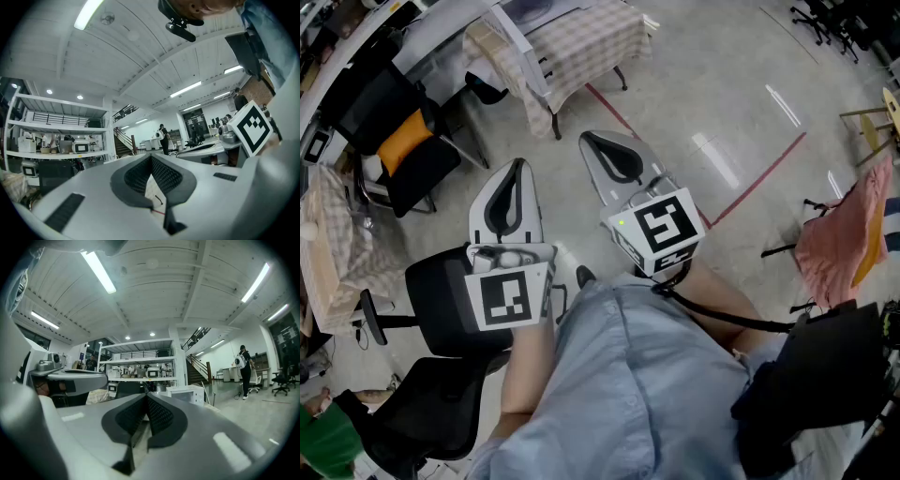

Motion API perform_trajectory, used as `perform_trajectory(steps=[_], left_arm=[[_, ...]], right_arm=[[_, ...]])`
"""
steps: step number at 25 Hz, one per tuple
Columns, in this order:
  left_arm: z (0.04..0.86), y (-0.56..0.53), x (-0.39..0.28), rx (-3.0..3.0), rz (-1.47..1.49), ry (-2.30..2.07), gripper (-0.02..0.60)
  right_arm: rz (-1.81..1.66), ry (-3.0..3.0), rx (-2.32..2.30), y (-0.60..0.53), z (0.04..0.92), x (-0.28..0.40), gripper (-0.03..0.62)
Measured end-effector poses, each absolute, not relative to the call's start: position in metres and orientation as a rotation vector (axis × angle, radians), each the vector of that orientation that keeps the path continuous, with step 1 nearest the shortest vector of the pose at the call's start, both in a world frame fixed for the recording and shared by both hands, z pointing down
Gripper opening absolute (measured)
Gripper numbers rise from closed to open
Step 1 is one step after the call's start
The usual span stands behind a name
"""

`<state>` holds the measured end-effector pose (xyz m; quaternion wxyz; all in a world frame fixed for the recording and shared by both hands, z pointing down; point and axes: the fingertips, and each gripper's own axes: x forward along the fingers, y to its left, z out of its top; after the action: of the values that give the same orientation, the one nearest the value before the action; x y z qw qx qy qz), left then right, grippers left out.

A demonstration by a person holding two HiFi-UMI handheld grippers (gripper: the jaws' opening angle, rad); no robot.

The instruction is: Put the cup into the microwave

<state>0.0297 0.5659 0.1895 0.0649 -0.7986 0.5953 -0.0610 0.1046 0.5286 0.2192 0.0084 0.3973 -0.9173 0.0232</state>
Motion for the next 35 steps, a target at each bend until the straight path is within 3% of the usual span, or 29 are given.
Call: perform_trajectory(steps=[21, 35], left_arm=[[0.211, 0.556, 0.124, -2.404, -0.257, 1.812, 0.005], [0.227, 0.482, 0.088, -2.428, -0.264, 1.859, 0.005]], right_arm=[[0.187, -2.925, 1.114, 0.517, 0.243, 0.183, 0.002], [0.181, -2.887, 1.143, 0.441, 0.251, 0.173, 0.002]])
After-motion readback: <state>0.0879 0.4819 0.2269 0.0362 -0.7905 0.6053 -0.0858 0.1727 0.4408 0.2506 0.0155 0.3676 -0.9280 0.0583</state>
